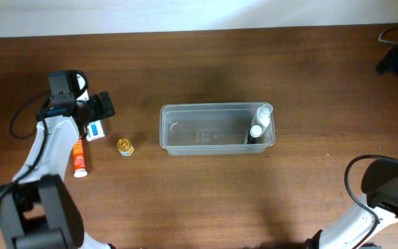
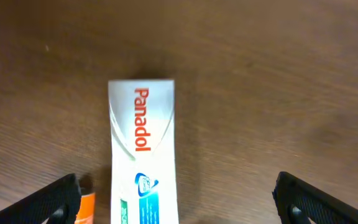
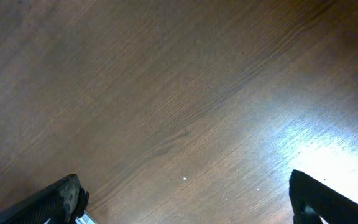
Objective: Pack container
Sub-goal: 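Move left gripper to the white Panadol box and grasp it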
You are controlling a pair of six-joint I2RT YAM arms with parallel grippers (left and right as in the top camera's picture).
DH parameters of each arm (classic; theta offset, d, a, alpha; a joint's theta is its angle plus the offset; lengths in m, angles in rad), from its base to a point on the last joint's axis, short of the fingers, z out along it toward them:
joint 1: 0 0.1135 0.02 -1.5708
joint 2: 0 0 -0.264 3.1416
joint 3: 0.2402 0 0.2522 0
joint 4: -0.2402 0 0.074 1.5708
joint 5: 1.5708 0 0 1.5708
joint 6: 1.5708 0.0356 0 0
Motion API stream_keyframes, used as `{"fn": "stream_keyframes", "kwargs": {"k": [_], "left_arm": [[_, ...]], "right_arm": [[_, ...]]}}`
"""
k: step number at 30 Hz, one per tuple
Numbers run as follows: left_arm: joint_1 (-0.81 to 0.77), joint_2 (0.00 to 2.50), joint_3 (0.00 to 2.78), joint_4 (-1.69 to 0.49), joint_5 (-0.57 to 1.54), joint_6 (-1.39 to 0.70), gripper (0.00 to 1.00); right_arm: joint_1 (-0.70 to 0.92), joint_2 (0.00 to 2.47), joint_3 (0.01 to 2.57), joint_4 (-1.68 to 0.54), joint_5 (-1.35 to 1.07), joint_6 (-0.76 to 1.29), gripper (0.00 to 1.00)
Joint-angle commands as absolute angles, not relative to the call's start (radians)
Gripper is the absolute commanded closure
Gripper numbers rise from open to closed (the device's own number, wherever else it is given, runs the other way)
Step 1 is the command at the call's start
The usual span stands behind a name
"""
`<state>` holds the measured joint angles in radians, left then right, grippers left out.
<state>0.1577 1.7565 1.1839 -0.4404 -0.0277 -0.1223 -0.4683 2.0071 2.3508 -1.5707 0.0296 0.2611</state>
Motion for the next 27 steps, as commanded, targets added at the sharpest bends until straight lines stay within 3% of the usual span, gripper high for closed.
{"fn": "stream_keyframes", "kwargs": {"k": [1,24,27], "left_arm": [[0.162,1.842,1.197,-0.43,-0.057,-0.168,0.01],[0.17,1.993,1.197,-0.403,-0.11,-0.216,0.02],[0.17,1.993,1.197,-0.403,-0.11,-0.216,0.19]], "right_arm": [[-0.472,1.987,2.366,-1.571,0.038,0.262,0.02],[-0.472,1.987,2.366,-1.571,0.038,0.262,0.02],[-0.472,1.987,2.366,-1.571,0.038,0.262,0.02]]}}
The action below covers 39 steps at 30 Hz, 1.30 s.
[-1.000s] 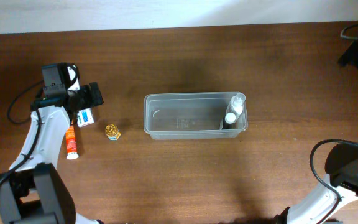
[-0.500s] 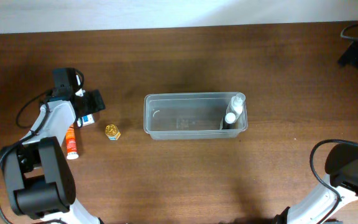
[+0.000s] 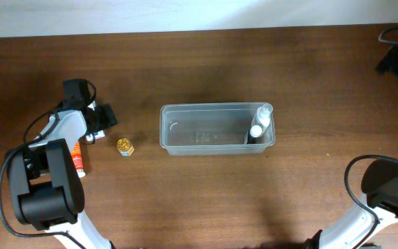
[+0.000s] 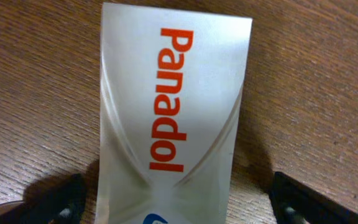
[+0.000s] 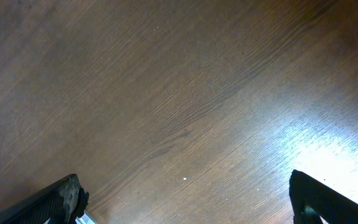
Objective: Pack container
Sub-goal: 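Move left gripper to the white Panadol box and grasp it, then carry the Panadol box into the container, release, lift gripper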
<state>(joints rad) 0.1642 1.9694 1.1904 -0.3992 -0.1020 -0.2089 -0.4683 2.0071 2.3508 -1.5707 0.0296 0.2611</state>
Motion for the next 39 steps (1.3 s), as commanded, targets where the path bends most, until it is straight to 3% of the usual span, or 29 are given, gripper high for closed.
{"fn": "stream_keyframes", "kwargs": {"k": [1,4,6,23,31,39], "left_arm": [[0.17,1.993,1.197,-0.403,-0.11,-0.216,0.25],[0.17,1.993,1.197,-0.403,-0.11,-0.216,0.42],[0.17,1.993,1.2,-0.405,-0.109,-0.216,0.45],[0.165,1.986,1.528,-0.735,-0.073,-0.209,0.52],[0.127,1.985,1.732,-0.905,0.184,0.03,0.53],[-0.022,1.985,1.951,-1.129,0.245,0.265,0.56]], "right_arm": [[-0.472,1.987,2.366,-1.571,0.038,0.262,0.02],[-0.472,1.987,2.366,-1.571,0.038,0.262,0.02],[-0.472,1.987,2.366,-1.571,0.038,0.262,0.02],[-0.472,1.987,2.366,-1.571,0.038,0.262,0.02],[-0.472,1.987,2.366,-1.571,0.038,0.262,0.02],[-0.472,1.987,2.366,-1.571,0.038,0.262,0.02]]}}
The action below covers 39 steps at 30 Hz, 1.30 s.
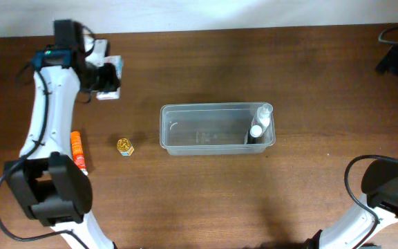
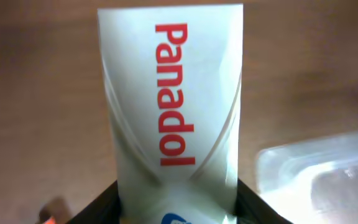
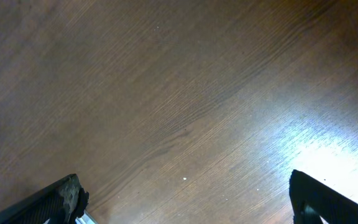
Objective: Pack container
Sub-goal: 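Carry the Panadol box into the container, release, lift gripper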
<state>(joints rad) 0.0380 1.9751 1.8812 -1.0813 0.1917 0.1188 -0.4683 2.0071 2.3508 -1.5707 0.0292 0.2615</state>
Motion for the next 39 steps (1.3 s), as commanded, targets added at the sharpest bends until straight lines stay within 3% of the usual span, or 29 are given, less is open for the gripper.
{"fn": "stream_keyframes", "kwargs": {"k": [1,9,21,39], "left_arm": [[-0.04,1.985,1.962,-1.147,0.245,0.292,0.56],[-0.26,1.986,1.979,-1.332,0.248,0.582,0.55],[-0.516,1.988,1.977,-1.377,0.248,0.717,0.59],[-0.569,2.188,1.977,-1.256,0.247,0.77,0.58]], "right_arm": [[-0.472,1.987,2.366,-1.571,0.038,0.262,0.02],[-0.472,1.987,2.366,-1.571,0.038,0.262,0.02],[-0.472,1.987,2.366,-1.571,0.038,0.262,0.02],[-0.472,1.987,2.366,-1.571,0.038,0.262,0.02]]}}
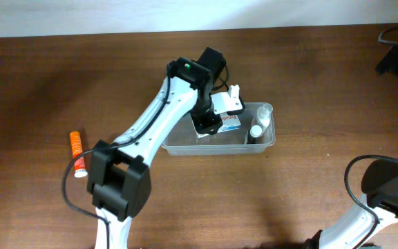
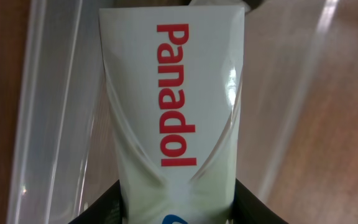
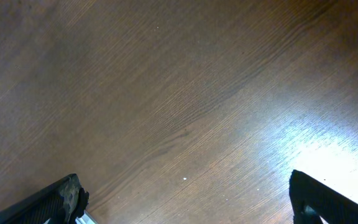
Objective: Pack container
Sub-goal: 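Carry the Panadol box into the container, release, lift gripper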
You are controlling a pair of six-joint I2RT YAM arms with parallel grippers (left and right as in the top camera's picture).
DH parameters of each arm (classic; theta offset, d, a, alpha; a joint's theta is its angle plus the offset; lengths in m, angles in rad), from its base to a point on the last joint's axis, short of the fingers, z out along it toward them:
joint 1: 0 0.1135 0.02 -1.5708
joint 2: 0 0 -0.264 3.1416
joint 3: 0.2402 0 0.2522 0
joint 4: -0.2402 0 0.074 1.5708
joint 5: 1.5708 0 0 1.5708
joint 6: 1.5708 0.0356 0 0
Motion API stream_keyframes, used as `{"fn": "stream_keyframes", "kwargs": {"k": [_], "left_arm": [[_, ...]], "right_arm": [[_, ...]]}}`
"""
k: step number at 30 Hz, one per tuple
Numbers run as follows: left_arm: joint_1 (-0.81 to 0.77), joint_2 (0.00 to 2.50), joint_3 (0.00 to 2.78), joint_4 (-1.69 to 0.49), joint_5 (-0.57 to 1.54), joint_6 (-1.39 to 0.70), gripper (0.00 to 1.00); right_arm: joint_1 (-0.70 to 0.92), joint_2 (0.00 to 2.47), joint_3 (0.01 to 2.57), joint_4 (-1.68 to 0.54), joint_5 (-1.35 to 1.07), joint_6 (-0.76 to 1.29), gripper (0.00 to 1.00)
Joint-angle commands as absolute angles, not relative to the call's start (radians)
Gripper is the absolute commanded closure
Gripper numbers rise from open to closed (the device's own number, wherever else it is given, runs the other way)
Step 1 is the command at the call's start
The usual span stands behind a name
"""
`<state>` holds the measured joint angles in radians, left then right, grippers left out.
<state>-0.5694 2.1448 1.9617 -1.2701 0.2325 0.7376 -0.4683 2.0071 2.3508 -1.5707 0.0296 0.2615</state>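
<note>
My left gripper [image 2: 176, 211] is shut on a white Panadol box [image 2: 173, 93], its black fingers [image 2: 98, 208] pressing both long sides. In the overhead view the box [image 1: 228, 123] and left gripper [image 1: 213, 119] sit within the outline of the clear plastic container [image 1: 178, 151], right of its middle. How deep the box sits cannot be told. Two white bottles [image 1: 260, 119] stand at the container's right end. The clear walls [image 2: 48, 93] show on both sides of the box. My right gripper [image 3: 185, 202] is open over bare table.
An orange and white tube [image 1: 78, 153] lies on the brown wooden table at the left. The left arm [image 1: 150, 124] stretches diagonally from the front left to the container. The right arm [image 1: 385, 187] sits at the right edge, with dark cables at the back right corner.
The left gripper, still shut on the Panadol box, has gone from the table's back left to the container, beside the white bottles. The right arm has not moved.
The left gripper was open above the Panadol box lying on the table at the left, next to the orange tube. It then stood lower with a finger on each side. Later it held the box at the back left, and now holds it at the container.
</note>
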Motion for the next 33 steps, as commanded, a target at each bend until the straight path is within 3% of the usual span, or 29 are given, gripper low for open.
{"fn": "stream_keyframes", "kwargs": {"k": [1,3,5,7,16,22,29,33], "left_arm": [[-0.569,2.198,1.977,-1.255,0.247,0.781,0.57],[-0.569,2.214,1.977,-1.252,0.239,0.785,0.57],[-0.569,2.224,1.977,-1.251,0.218,0.788,0.41],[-0.569,2.224,1.977,-1.251,0.199,0.788,0.39],[-0.569,2.221,1.989,-1.264,0.16,0.788,0.37],[-0.569,2.197,2.137,-1.395,0.16,0.756,0.38],[-0.514,2.108,2.297,-1.454,0.06,0.494,0.27],[-0.398,2.084,2.297,-1.484,-0.081,0.173,0.26]], "right_arm": [[-0.472,1.987,2.366,-1.571,0.038,0.262,0.02],[-0.472,1.987,2.366,-1.571,0.038,0.262,0.02],[-0.472,1.987,2.366,-1.571,0.038,0.262,0.02],[-0.472,1.987,2.366,-1.571,0.038,0.262,0.01],[-0.472,1.987,2.366,-1.571,0.038,0.262,0.02],[-0.472,1.987,2.366,-1.571,0.038,0.262,0.02],[-0.472,1.987,2.366,-1.571,0.038,0.262,0.02],[-0.472,1.987,2.366,-1.571,0.038,0.262,0.02]]}}
